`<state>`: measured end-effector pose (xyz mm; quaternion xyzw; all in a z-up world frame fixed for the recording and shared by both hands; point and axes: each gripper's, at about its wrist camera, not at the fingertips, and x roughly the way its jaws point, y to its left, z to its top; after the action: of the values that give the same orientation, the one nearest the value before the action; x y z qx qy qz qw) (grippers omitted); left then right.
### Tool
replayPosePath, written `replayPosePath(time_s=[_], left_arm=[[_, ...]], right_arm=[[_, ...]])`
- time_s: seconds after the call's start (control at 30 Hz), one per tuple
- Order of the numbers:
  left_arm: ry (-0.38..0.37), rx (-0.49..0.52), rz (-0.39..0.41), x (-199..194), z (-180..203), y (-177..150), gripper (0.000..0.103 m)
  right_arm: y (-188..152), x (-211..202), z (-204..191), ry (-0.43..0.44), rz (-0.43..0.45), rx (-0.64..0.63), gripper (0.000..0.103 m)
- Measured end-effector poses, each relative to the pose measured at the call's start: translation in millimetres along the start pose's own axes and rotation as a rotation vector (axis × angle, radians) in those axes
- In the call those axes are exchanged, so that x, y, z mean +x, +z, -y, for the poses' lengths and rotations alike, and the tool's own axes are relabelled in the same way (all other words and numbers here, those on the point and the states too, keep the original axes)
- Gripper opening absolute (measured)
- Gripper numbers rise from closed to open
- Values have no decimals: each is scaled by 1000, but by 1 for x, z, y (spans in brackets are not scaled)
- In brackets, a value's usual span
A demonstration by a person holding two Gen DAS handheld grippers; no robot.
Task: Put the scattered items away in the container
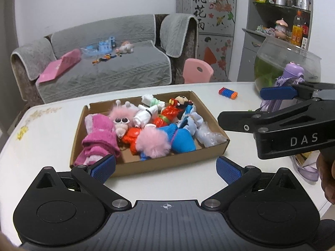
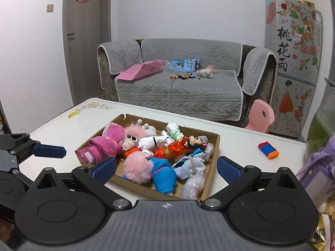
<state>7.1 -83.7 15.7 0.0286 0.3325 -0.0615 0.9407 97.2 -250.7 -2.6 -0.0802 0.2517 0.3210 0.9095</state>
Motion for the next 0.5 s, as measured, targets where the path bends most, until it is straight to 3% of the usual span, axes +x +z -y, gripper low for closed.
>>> replayPosePath(time_s=[0.2,0.5], left_arm=[[32,10,-7,-8,2,-11,103],[-28,-35,15,-21,-1,-18,103]], right_arm=[[-11,-10,-4,6,10,11,102],[-14,-21,-7,8,27,14,102]])
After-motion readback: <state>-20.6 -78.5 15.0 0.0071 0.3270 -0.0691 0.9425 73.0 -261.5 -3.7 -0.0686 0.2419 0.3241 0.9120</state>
